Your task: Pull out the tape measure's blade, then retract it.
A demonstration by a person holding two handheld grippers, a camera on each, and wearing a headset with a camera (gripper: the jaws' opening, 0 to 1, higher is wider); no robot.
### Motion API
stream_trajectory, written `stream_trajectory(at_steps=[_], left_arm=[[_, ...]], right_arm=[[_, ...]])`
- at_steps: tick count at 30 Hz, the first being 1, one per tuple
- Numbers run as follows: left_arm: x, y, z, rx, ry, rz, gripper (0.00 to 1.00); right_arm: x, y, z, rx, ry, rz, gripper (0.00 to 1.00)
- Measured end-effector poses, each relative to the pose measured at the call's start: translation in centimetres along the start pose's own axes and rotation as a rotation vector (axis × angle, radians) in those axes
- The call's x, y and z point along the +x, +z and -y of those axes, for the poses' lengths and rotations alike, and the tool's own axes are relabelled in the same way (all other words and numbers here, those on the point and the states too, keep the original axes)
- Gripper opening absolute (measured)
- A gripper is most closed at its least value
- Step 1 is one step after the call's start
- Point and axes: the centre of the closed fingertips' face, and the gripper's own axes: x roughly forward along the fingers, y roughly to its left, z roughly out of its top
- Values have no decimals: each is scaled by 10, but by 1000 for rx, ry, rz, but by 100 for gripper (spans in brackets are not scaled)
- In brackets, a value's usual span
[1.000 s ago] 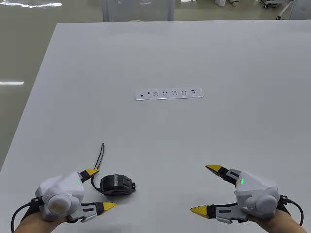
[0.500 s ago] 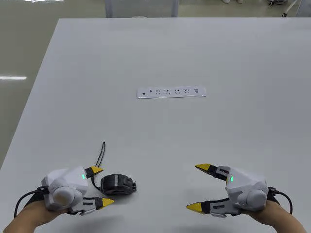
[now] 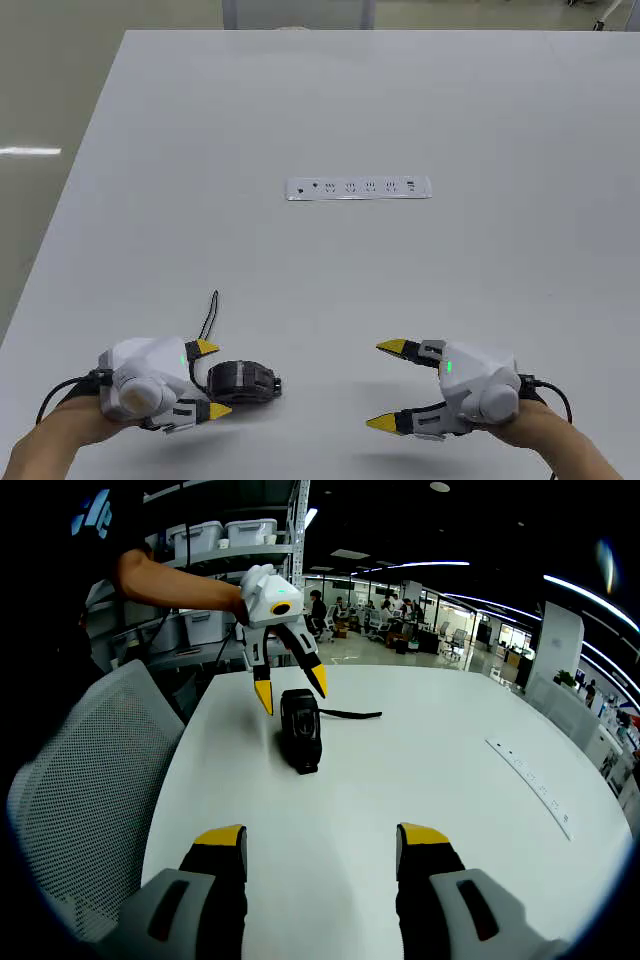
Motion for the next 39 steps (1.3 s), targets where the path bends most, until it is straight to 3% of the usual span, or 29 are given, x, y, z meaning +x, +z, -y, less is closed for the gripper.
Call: stream_trajectory(at_steps=[11,21,39], left_arm=[[11,-7,5,32,-62,-22,40],[18,-11,6,57,-97,-37,34],[23,-11,8,72,-117,-43,29]], right_arm=[[24,0,1,-19,48,-1,56],[47,10,2,-27,89,13,52],[91,21,-9,-33,162,37,41]])
